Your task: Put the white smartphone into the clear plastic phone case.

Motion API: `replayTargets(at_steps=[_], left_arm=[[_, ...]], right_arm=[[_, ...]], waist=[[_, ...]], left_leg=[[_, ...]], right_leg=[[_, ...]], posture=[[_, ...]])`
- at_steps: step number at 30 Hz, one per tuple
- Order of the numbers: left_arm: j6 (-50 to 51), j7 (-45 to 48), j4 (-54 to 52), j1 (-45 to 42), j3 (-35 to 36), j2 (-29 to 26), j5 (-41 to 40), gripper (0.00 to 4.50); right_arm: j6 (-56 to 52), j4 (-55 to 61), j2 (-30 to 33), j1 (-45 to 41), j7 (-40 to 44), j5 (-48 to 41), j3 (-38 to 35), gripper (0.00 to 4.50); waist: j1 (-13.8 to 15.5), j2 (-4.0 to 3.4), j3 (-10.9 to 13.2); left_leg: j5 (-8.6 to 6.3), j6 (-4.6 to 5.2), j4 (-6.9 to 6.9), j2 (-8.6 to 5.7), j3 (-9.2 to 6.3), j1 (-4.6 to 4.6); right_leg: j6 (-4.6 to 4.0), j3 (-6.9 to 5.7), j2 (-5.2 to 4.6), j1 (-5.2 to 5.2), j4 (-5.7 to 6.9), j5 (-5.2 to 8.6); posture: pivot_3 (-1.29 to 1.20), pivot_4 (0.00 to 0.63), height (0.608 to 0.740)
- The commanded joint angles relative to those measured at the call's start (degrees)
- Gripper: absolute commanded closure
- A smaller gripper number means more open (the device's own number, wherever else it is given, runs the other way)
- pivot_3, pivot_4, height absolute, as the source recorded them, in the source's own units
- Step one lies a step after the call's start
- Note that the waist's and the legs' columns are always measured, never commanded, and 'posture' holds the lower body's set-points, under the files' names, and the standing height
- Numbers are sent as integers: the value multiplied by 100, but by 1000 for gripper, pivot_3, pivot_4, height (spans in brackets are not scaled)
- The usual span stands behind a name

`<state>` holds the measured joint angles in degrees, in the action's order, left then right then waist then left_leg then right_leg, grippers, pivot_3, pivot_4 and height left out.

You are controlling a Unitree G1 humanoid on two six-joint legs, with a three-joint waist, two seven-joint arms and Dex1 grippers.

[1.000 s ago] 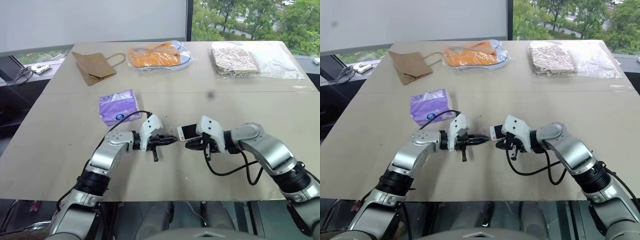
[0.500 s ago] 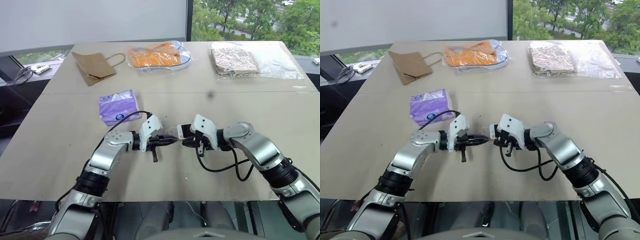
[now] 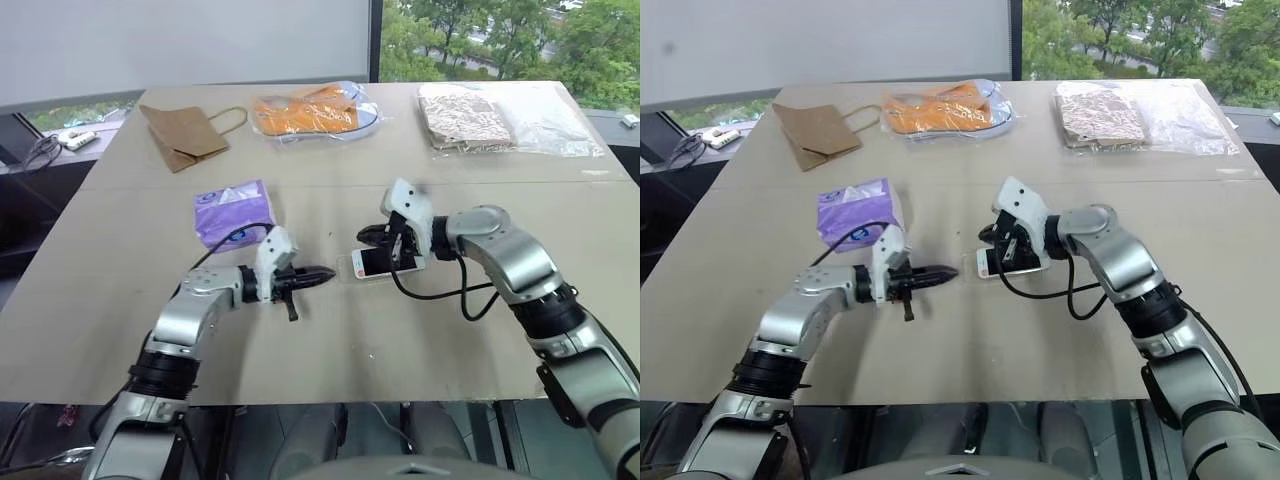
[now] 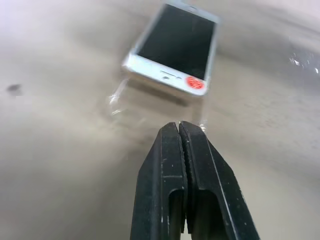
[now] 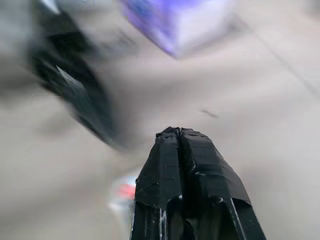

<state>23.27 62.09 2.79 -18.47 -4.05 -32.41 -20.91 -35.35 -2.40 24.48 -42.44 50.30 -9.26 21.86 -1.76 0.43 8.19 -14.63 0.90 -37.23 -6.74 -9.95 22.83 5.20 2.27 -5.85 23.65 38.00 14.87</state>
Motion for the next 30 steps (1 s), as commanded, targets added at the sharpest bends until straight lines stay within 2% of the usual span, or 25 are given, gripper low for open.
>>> replayTargets(at_steps=[1,7,14,24,30], left_arm=[[51,-168,-250,39,202,-88,-65,4475],[140,-560,-316,174,169,-46,109,4475],[278,-793,-624,436,75,55,93,4475],[328,-848,-621,415,57,41,78,4475],[322,-912,-633,447,49,61,95,4475]], right_arm=[[585,-511,-94,-128,66,397,274,4500],[566,-230,153,149,788,559,737,4500],[713,-326,91,271,479,950,766,4500],[539,-412,43,572,653,1164,990,4500],[156,-894,-324,554,477,1068,792,4500]], waist=[[-7,0,0],[-57,0,-1],[-55,-1,-2],[-48,-1,-10],[-58,-1,-24]], left_leg=[[0,0,0,0,0,0],[0,0,0,0,1,1],[0,-1,-6,2,2,-3],[0,-1,-8,2,3,-9],[0,-1,-7,4,3,-27]], right_leg=[[0,0,0,0,-1,0],[0,4,0,2,-1,0],[0,5,3,0,6,0],[0,5,2,-7,8,0],[0,6,5,-22,9,0]], posture=[[0,150,740],[0,150,740],[0,150,740],[0,150,740],[0,150,740]])
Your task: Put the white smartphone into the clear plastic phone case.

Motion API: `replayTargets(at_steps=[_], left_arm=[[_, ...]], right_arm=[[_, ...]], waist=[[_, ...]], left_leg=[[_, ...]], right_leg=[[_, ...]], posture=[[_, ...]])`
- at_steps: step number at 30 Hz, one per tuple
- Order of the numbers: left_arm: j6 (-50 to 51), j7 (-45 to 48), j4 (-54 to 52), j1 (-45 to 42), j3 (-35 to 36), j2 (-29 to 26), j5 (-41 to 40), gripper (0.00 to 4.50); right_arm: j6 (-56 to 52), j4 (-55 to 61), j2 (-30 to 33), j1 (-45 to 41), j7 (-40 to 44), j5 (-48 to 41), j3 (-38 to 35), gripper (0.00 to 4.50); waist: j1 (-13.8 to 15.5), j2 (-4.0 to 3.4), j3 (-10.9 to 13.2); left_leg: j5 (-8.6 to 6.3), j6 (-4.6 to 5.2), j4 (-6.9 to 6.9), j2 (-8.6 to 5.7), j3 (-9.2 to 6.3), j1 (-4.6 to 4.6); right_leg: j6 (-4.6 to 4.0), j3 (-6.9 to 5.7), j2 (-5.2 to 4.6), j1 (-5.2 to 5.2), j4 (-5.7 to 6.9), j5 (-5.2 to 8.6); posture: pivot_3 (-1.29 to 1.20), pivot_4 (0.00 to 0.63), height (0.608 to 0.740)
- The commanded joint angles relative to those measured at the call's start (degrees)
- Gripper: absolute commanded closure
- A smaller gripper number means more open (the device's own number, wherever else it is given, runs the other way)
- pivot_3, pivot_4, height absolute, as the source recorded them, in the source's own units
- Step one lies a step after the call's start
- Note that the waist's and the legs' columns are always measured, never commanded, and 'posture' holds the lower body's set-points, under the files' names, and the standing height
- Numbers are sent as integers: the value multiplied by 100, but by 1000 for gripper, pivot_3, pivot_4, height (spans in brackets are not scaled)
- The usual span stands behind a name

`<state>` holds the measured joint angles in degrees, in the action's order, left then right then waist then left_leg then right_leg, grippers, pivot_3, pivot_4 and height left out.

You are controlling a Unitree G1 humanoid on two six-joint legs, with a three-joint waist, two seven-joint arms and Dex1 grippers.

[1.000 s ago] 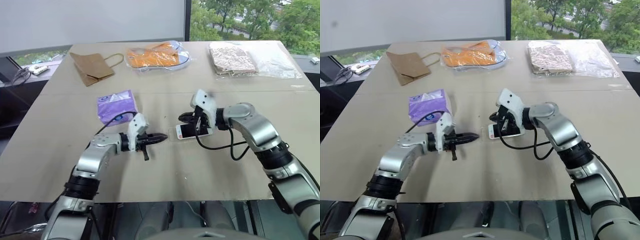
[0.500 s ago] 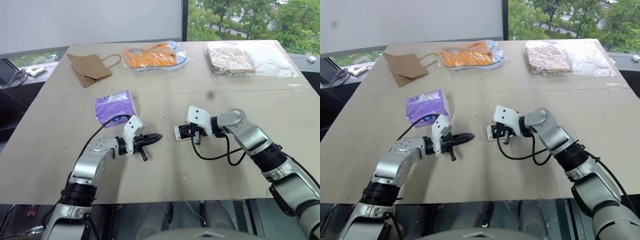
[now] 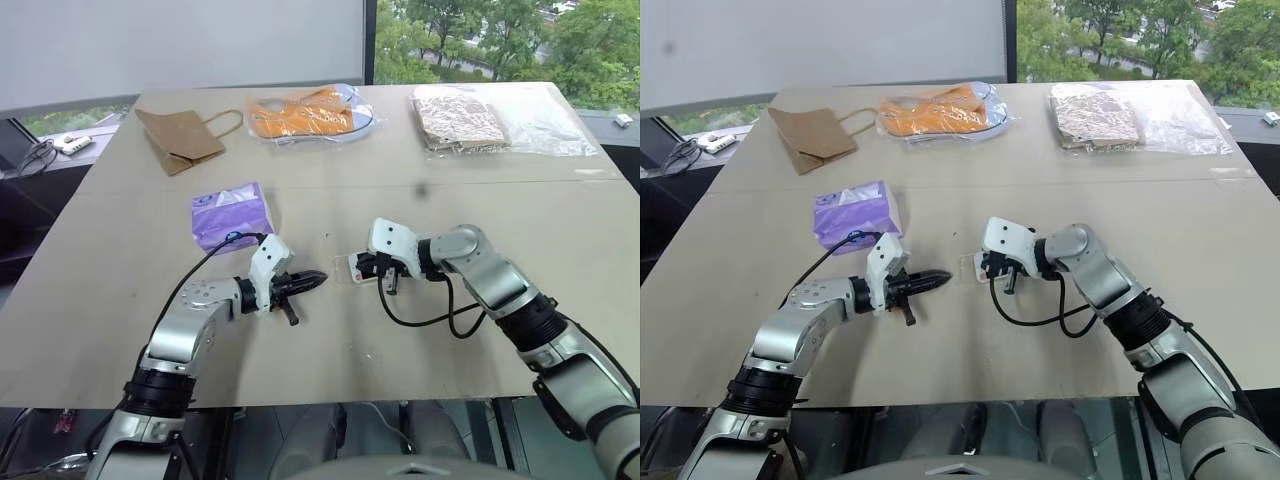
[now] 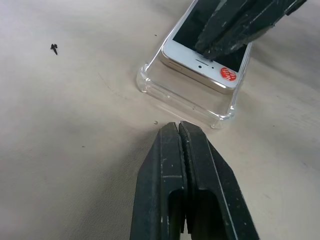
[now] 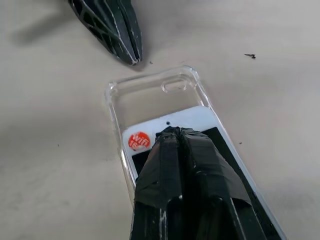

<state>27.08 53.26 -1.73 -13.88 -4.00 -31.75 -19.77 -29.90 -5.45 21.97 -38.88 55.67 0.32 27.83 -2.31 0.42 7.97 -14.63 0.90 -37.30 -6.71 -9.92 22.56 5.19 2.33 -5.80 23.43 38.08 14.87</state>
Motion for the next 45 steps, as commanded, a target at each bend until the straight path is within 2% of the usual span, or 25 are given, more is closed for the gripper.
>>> replayTargets(at_steps=[1,4,9,14,18,20,26,35,45], left_arm=[[-61,-47,-199,-4,31,12,-12,4475],[-85,-95,-235,2,2,50,12,4475],[-129,-151,-184,-36,-10,71,59,4475],[-221,-209,-31,-134,-84,136,164,4475],[-286,-269,96,-249,-139,246,240,4475],[-302,-277,147,-296,-155,283,266,4475],[-384,-243,297,-407,-186,307,356,4475],[-468,-215,438,-490,-230,330,384,4475],[-424,-123,457,-575,-326,388,399,4475]], right_arm=[[-397,-719,-134,185,-124,134,155,4500],[-198,-773,-282,205,-323,78,-119,4500],[-595,727,-279,371,-311,-691,-1016,4500],[-1283,1997,395,390,-428,-912,-1525,4500],[-1176,2035,1359,551,-662,-399,-1651,4500],[-1108,1942,1651,671,-697,-332,-1684,4500],[-808,1909,2139,1077,-606,25,-1205,4500],[-824,2174,1694,900,-484,-5,-660,4500],[-629,2159,1289,624,-357,424,80,4500]], waist=[[-3,-1,-3],[6,-1,-4],[25,-10,7],[41,-11,8],[78,-11,8],[107,-9,9],[139,-9,9],[151,-8,10],[137,-8,9]], left_leg=[[0,0,3,0,1,-14],[-5,6,18,1,2,-73],[-14,22,17,2,-3,-67],[-1,0,9,-1,-2,9],[-1,0,8,-4,-2,24],[-1,1,9,-5,0,24],[-1,1,10,-3,7,25],[-1,1,5,-4,5,25],[0,0,1,-3,2,23]], right_leg=[[0,1,0,-11,0,0],[-1,2,1,-67,-9,1],[0,-1,3,-64,-7,1],[0,-2,-3,7,-6,0],[0,-3,-7,19,-8,0],[0,-3,-7,19,-9,0],[0,2,-9,17,-7,0],[1,1,-9,13,-7,0],[1,-2,-6,14,-5,0]], posture=[[0,150,740],[0,150,740],[0,150,740],[0,150,740],[0,150,740],[0,150,740],[0,150,740],[0,150,740],[0,150,740]])
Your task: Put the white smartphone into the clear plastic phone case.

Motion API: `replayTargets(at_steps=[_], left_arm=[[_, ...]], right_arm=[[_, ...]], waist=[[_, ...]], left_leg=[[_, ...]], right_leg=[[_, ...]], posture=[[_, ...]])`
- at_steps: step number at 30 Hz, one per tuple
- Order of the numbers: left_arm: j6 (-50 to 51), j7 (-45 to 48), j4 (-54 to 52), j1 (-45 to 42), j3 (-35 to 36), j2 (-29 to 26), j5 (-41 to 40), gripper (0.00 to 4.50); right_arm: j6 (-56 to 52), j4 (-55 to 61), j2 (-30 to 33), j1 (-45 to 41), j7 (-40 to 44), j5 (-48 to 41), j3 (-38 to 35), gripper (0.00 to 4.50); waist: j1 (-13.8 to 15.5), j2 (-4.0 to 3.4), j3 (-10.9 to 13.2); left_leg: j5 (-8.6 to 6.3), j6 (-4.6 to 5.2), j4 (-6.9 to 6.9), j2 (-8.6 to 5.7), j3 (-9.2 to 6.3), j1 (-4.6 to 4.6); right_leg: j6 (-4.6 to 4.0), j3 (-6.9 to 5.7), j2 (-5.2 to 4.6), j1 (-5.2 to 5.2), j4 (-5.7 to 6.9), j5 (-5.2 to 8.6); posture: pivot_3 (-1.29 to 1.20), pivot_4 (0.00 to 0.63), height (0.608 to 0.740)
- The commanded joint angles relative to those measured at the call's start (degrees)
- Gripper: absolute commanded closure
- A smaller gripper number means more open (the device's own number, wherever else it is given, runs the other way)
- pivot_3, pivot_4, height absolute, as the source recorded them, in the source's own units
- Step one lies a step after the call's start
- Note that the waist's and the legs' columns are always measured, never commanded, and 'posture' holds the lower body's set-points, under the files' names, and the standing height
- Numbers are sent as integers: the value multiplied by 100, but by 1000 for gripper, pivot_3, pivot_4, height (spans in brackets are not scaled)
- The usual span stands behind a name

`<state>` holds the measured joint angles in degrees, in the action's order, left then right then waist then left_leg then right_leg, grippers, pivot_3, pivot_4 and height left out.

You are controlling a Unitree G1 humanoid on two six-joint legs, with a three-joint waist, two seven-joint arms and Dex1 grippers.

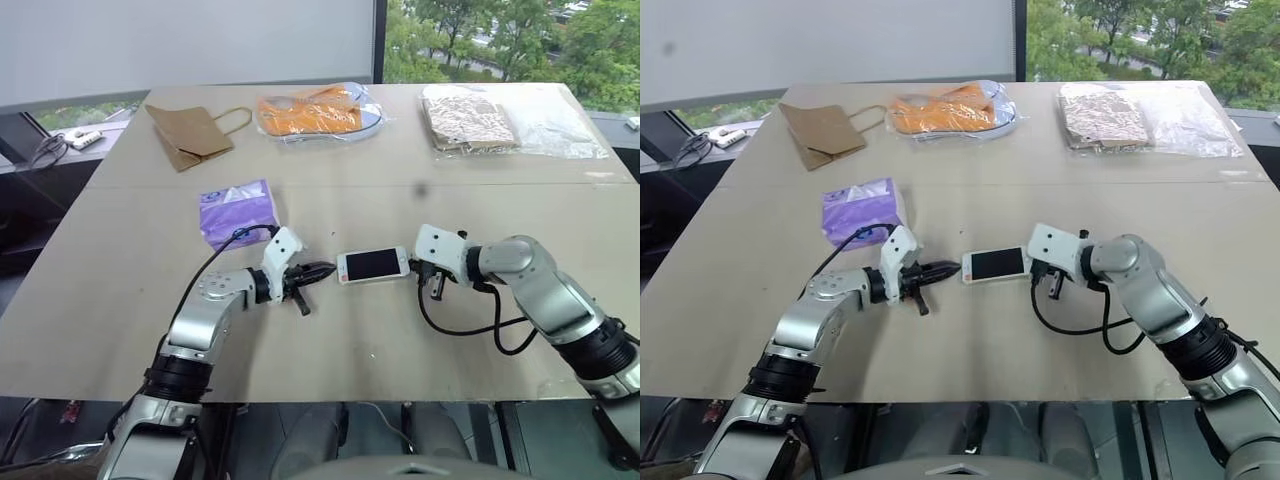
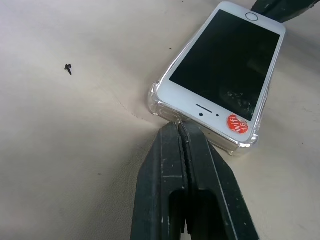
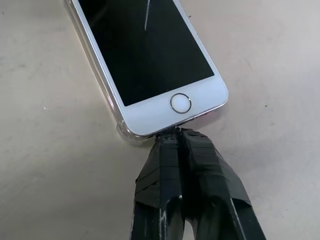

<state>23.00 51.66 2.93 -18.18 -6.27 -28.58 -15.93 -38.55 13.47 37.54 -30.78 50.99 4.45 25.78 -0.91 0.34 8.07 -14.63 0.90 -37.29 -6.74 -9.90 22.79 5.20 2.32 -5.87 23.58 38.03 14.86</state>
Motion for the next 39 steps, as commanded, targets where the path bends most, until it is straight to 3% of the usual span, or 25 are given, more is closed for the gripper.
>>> replayTargets(at_steps=[1,11,18,26,33,39], left_arm=[[-4,40,9,-185,-104,80,24,4475],[178,-40,-15,-501,-16,126,156,4475],[171,24,69,-569,66,94,215,4475],[-154,327,333,-902,602,-205,-24,4475],[108,1031,466,-1151,341,-178,-361,4475],[-186,1063,985,-1181,-148,3,58,4475]], right_arm=[[272,232,-337,-209,103,70,367,4500],[267,31,-917,-308,202,216,509,4500],[218,-38,-1034,-155,142,140,193,4500],[-231,330,-743,229,-64,-277,-942,4500],[-409,691,-585,562,-197,-714,-1450,4500],[-340,836,-800,723,-197,-1313,-1690,4500]], waist=[[-6,0,0],[-113,2,-1],[-132,2,-1],[-105,2,0],[-110,2,0],[-125,2,0]], left_leg=[[0,0,0,0,0,-1],[1,-3,-2,11,1,-7],[1,-3,-2,12,1,-3],[1,-3,-4,9,1,6],[1,-2,-4,8,1,6],[1,-2,-3,8,2,6]], right_leg=[[0,0,1,0,2,0],[-2,2,11,0,3,-1],[-2,2,12,0,0,-1],[-2,2,8,4,-1,-1],[-2,2,8,3,-1,-1],[-2,3,9,2,0,-1]], posture=[[0,150,740],[0,150,740],[0,150,740],[0,150,740],[0,150,740],[0,150,740]])
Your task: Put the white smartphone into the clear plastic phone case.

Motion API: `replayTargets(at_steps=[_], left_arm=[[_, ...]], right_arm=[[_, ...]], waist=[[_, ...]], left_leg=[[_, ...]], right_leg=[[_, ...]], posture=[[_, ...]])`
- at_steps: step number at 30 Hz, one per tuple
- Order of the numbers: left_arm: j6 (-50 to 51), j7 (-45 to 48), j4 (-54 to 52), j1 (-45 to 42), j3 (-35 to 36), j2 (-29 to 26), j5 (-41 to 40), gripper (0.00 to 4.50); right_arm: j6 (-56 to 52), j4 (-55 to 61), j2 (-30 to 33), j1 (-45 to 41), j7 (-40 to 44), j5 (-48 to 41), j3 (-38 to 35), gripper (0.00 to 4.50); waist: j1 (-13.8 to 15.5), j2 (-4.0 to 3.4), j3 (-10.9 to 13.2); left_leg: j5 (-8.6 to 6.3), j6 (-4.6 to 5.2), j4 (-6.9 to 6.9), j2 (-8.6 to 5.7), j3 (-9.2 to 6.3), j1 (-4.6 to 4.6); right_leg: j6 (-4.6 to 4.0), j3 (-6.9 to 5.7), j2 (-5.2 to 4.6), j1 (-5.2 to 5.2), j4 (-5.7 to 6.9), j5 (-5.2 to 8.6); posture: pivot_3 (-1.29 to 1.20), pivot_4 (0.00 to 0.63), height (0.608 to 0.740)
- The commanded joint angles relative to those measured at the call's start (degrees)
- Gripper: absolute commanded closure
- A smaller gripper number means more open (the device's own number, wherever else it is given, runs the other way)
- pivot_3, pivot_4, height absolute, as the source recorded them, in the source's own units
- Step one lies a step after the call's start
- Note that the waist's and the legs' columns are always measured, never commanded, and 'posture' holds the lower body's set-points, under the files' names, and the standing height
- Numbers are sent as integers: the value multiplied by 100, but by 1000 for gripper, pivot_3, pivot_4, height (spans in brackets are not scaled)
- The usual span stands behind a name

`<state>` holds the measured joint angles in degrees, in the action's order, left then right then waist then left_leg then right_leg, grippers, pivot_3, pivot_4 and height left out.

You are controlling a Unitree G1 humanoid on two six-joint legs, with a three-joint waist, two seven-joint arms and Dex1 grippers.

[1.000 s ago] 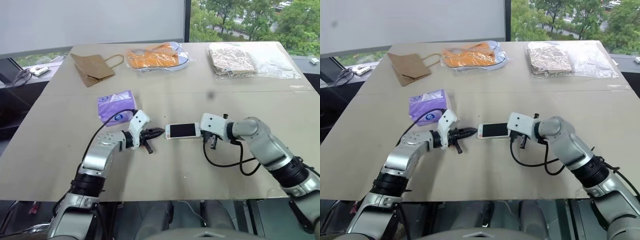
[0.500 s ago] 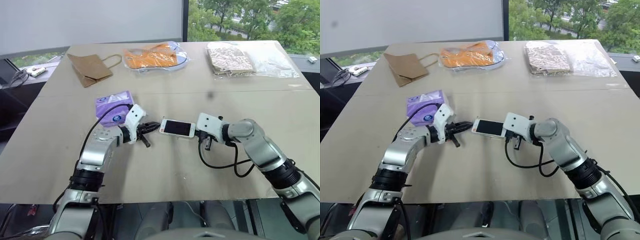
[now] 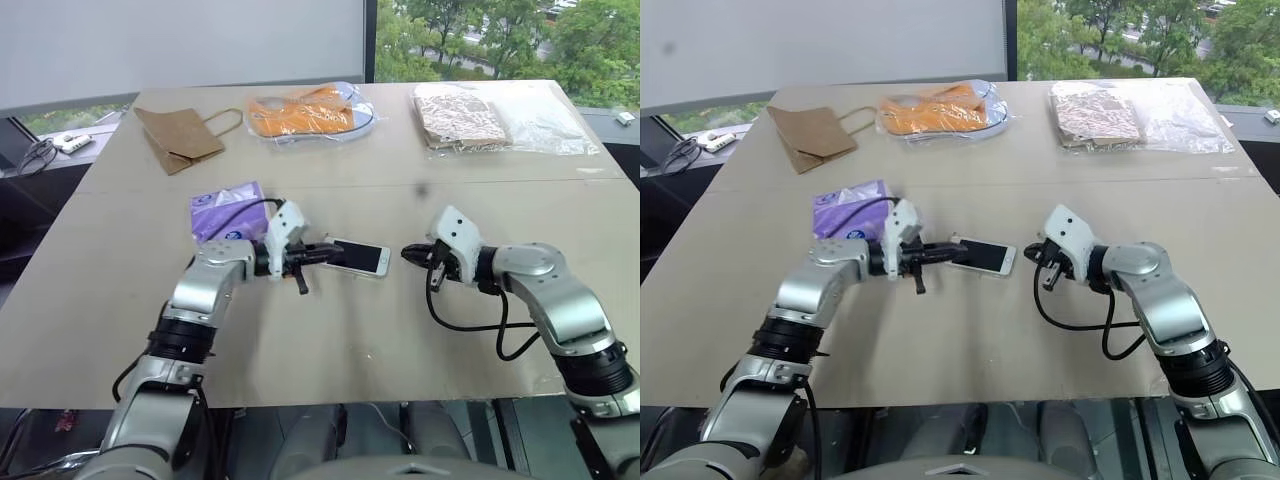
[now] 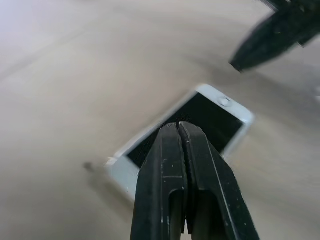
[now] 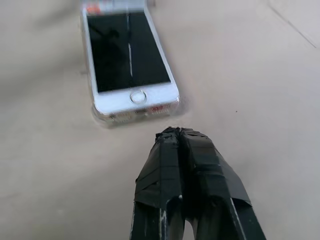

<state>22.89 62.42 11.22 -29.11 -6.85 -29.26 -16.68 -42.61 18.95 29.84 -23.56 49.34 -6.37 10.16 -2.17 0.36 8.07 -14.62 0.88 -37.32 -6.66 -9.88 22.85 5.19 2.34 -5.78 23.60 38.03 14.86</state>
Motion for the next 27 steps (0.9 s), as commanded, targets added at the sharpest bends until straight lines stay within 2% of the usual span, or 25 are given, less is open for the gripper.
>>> replayTargets(at_steps=[1,9,14,17,27], left_arm=[[-260,-40,255,-105,-151,97,210,4475],[-502,-103,532,-102,-364,198,513,4475],[-471,-163,453,-21,-330,185,520,4475],[-459,-229,395,44,-312,171,524,4475],[-353,-438,138,224,-282,188,483,4475]], right_arm=[[66,289,-59,2,-52,-252,-74,4500],[427,-430,-244,-218,-55,-120,628,4500],[578,-860,-195,-420,105,-20,978,4500],[611,-1406,-9,-666,299,355,1489,4500],[439,-2811,-10,-1171,1031,530,2218,4500]], waist=[[0,2,1],[13,4,2],[9,4,0],[-7,3,-6],[4,17,-63]], left_leg=[[0,0,0,0,0,0],[0,0,-4,-1,0,-2],[0,0,-8,-1,-1,-7],[0,0,-8,-1,0,-10],[-16,26,7,1,-4,-112]], right_leg=[[0,0,0,0,0,0],[0,-1,-1,-2,1,0],[0,-2,0,-3,4,0],[0,-1,0,-5,5,0],[2,-5,4,-105,-9,2]], posture=[[0,150,740],[0,150,740],[0,150,740],[0,150,740],[0,150,740]])
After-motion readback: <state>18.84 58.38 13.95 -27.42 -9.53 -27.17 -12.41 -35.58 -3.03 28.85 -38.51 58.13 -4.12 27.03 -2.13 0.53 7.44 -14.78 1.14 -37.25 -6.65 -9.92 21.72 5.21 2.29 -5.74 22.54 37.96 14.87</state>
